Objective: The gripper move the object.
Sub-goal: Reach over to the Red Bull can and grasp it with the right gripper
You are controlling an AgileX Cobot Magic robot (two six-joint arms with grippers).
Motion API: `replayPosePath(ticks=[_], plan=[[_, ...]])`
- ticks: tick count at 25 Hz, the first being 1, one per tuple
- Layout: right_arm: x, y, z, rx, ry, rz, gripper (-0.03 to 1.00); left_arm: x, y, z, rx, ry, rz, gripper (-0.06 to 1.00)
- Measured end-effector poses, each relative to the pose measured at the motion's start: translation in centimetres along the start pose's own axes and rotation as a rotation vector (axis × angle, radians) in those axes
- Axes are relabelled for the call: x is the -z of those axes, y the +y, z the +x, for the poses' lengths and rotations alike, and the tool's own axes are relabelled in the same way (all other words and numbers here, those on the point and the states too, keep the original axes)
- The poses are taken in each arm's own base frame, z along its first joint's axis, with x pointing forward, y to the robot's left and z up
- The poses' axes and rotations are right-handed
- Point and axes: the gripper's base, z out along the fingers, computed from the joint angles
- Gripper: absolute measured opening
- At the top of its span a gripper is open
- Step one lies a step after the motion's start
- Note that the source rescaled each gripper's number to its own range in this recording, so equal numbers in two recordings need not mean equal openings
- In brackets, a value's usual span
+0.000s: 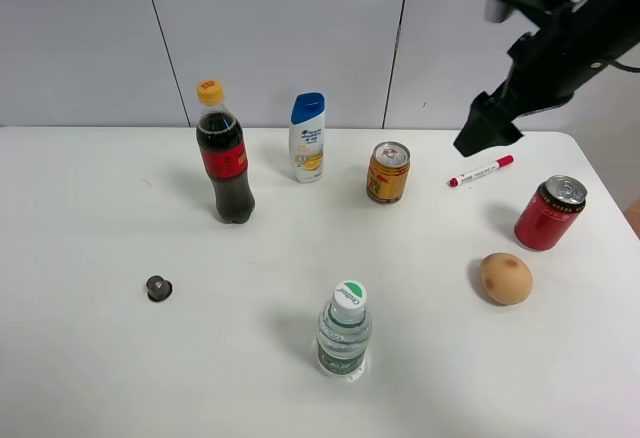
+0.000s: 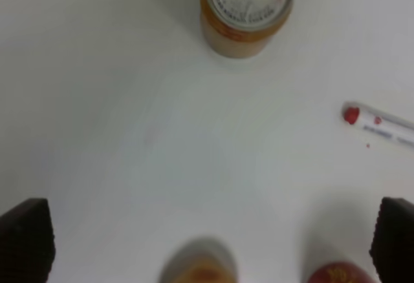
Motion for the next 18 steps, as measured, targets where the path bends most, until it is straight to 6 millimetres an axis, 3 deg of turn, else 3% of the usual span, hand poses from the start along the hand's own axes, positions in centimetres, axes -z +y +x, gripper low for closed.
replayPosePath(ticks=[4, 10, 18], plan=[[-3.9, -0.5, -2.1, 0.007, 0.030, 0.019, 1.00, 0.0, 0.0, 0.0, 0.000, 0.000, 0.000, 1.00], [-9.0, -2.2, -3.0, -0.028, 0.072, 0.022, 1.00, 0.0, 0.0, 0.0, 0.000, 0.000, 0.000, 1.00], [-11.2, -3.1, -4.8, -0.069, -0.001, 0.010, 1.00, 0.0, 0.0, 0.0, 0.000, 0.000, 0.000, 1.00]])
